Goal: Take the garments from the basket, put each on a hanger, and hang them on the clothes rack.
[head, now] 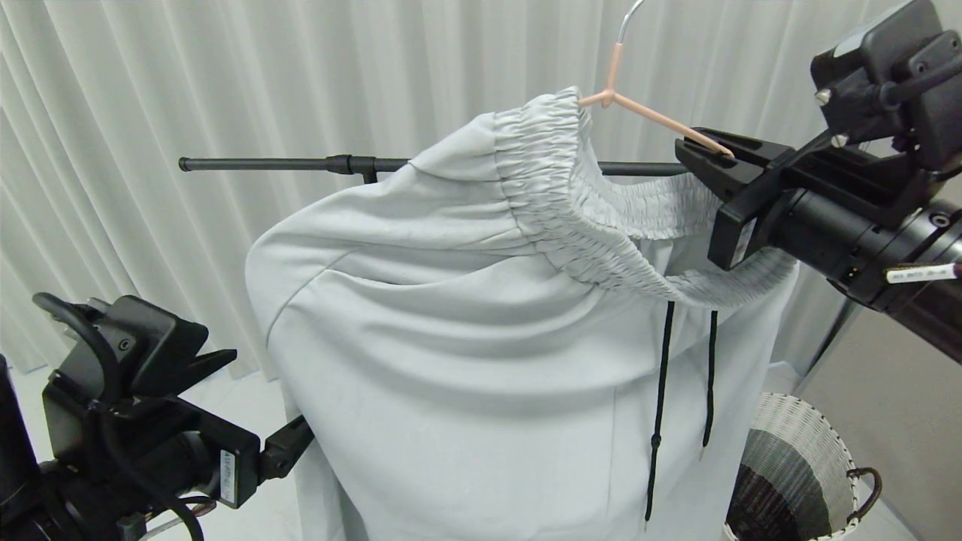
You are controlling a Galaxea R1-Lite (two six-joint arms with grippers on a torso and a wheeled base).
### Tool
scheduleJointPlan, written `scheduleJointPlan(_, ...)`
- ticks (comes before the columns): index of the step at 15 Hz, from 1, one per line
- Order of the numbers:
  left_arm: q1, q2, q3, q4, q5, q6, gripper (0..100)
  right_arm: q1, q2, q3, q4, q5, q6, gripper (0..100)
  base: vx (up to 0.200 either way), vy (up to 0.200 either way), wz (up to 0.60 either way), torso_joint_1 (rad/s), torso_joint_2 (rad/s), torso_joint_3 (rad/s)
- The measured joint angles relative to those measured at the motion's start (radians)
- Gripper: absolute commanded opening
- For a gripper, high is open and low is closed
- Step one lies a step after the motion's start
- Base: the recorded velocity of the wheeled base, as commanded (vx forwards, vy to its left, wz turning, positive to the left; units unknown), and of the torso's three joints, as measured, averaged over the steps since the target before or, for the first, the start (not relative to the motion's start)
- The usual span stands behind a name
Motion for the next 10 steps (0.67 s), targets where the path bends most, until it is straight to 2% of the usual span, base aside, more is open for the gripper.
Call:
scheduleJointPlan(5,0.001,-0.004,0.012,0.0,-0.008,0.0,100,0.008,-0.016,0.004,0.001,-0.004,-0.001,0,0.0,0.0,0.0,0.0,0.0,0.0)
scheduleJointPlan(6,0.002,-0.006,0.016,0.0,-0.009,0.0,0,0.008,-0.017,0.004,0.001,-0.006,-0.001,0,0.0,0.0,0.0,0.0,0.0,0.0)
scheduleJointPlan(10,0.002,-0.015,0.033,0.0,-0.009,0.007,0,0.001,-0.023,0.006,0.001,-0.012,-0.001,0,0.0,0.0,0.0,0.0,0.0,0.0)
